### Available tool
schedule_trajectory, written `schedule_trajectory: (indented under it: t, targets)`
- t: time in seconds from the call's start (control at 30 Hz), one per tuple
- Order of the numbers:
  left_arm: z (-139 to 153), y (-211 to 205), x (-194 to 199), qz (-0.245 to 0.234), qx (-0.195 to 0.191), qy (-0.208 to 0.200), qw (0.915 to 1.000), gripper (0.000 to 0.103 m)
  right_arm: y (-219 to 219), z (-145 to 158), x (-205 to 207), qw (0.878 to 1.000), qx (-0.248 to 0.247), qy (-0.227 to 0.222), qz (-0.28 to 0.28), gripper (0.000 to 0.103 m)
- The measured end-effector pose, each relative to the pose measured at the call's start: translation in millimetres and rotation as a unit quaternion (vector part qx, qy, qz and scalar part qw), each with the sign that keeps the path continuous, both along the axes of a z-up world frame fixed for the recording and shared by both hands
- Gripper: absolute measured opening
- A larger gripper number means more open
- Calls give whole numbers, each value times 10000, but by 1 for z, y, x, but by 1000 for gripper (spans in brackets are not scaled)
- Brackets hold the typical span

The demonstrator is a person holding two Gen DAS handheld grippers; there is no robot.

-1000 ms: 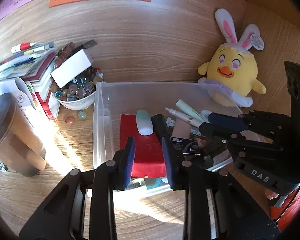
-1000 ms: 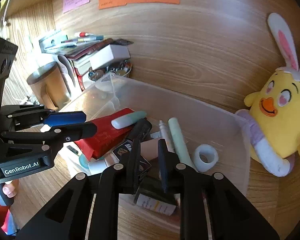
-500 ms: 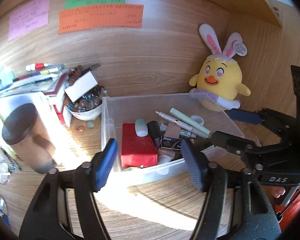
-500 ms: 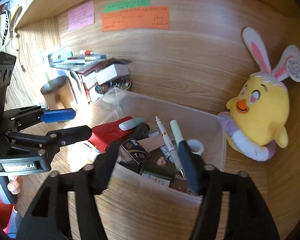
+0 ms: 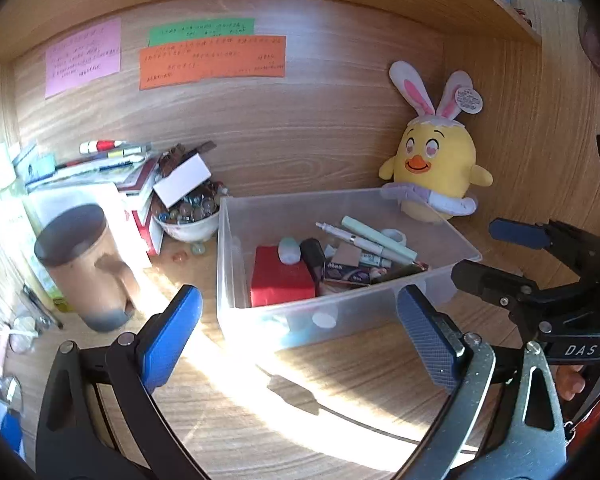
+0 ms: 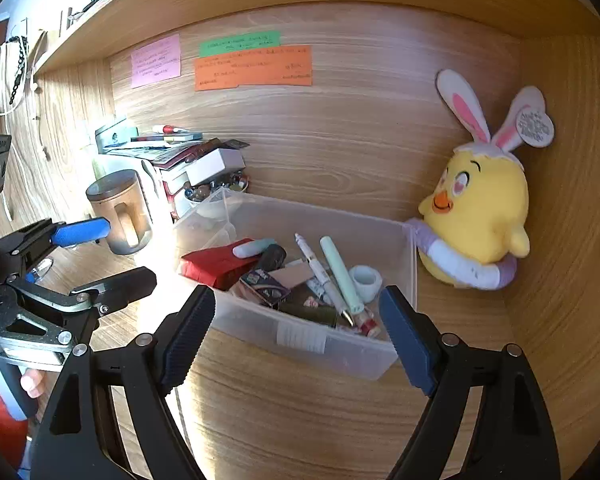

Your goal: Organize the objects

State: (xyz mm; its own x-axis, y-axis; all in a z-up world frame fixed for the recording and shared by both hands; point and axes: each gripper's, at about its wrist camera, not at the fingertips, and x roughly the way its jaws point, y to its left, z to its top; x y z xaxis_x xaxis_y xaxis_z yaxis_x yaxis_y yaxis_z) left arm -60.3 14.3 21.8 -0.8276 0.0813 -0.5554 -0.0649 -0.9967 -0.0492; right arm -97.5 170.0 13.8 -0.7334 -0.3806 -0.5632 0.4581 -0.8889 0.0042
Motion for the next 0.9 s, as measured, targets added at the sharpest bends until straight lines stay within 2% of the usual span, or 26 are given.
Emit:
schedule_trajectory:
  t: [0.9]
  targets:
    - [-9,8,7,-20,-5,-34,10000,100,7,-14,11,9997,-141,-172,-40,82]
